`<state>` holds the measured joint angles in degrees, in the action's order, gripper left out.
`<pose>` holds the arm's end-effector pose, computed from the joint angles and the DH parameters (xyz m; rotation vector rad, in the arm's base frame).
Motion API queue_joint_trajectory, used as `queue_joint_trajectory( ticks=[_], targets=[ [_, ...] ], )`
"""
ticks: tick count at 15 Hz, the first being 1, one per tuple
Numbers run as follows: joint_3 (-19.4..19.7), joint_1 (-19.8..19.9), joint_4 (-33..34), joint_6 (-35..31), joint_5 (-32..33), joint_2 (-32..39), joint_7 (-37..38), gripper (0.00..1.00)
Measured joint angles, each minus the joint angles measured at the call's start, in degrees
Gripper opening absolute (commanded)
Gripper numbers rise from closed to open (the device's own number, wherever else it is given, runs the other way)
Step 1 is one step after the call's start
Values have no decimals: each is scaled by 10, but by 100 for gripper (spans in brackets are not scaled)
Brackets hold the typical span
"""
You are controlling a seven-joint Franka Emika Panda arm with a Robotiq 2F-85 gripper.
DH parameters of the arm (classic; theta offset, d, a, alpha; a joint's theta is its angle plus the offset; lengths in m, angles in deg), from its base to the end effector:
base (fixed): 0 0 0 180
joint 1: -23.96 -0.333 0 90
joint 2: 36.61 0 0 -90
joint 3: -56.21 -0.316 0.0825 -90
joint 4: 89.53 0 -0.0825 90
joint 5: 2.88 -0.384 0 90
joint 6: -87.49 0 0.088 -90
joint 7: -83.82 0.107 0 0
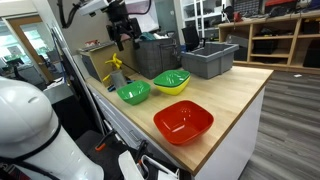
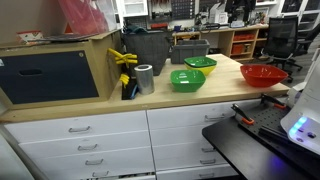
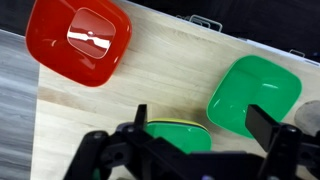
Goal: Pick up the green bowl from the stack of bowls and place it on the counter
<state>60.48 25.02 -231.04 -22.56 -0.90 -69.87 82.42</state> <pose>0.3758 -0.0396 0.4957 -3.1338 0.0716 -0.0482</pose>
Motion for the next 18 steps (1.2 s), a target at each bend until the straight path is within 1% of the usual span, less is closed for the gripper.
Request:
queue_joint_trajectory(
  ticks=[2, 5, 9, 11, 14, 18],
  targets=[
    [17, 6, 15, -14, 0, 19, -10, 100],
    [21, 8, 37, -52, -3, 74, -8, 100],
    [8, 6, 73, -124, -16, 193, 0, 100],
    [-4, 4, 102, -148, -22, 254, 10, 100],
    [-14, 1, 156, -156, -24, 329, 17, 100],
    [-16, 3, 220, -155, -24, 393, 17, 100]
  ],
)
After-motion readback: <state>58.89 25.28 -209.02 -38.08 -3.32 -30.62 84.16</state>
